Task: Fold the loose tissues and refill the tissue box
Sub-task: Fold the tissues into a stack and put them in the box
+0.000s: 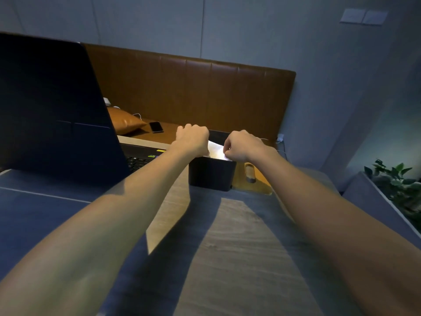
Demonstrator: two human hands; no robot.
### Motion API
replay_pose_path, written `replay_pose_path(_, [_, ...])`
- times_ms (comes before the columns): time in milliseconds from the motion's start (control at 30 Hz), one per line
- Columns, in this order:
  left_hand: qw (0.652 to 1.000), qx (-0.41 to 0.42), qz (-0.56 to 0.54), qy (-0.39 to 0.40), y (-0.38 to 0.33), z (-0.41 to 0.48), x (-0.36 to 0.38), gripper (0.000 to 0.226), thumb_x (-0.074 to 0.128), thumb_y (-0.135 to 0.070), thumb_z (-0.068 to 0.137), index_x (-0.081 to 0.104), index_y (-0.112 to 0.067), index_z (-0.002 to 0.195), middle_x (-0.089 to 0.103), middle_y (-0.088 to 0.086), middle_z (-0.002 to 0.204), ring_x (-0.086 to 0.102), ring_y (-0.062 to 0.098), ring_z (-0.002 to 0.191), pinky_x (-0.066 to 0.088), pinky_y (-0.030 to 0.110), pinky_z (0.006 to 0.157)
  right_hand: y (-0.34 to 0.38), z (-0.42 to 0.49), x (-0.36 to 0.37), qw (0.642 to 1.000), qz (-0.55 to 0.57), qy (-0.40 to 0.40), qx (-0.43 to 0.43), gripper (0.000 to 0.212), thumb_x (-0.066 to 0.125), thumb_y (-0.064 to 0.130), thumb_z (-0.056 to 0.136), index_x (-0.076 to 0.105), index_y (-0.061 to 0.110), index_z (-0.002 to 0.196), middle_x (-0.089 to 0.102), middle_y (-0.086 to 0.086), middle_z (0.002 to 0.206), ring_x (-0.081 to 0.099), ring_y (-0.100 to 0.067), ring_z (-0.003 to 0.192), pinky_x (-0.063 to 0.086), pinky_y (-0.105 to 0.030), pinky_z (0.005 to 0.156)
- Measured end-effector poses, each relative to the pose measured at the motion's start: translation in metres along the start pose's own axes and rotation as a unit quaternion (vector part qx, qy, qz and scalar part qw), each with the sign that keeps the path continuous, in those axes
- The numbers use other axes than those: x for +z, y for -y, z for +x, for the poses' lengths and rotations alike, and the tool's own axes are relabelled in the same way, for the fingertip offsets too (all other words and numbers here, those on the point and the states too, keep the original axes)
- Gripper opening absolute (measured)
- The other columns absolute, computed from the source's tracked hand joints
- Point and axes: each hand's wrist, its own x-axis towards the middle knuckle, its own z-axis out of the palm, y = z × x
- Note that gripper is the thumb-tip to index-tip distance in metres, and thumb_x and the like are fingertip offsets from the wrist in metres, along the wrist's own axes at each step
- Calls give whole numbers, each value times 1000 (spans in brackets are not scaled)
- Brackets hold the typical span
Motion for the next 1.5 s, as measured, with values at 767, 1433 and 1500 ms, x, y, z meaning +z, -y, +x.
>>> replay_pose_path(767, [970,27,36,238,5,32,17,40,56,-31,100,55,-22,139,60,2,119,57,22,104,47,35,82,10,15,-7,965,-119,235,-18,31,42,21,106,63,8,125,60,-5,116,58,-25,114,46,-43,104])
replay_pose_path(1433, [821,-117,-551,-97,-7,-94,33,58,59,-38,100,40,-24,153,44,-1,154,41,18,141,37,35,111,-39,-65,44,992,30,70,104,29,60,28,93,62,14,118,66,-7,115,64,-27,102,57,-43,89])
replay_pose_path(1500, [822,-112,-551,-93,-13,-105,35,59,56,-41,101,37,-25,155,44,-4,154,40,17,142,34,27,103,-38,-75,49,990,29,81,109,38,69,29,90,56,16,124,63,-5,116,63,-25,105,56,-40,89])
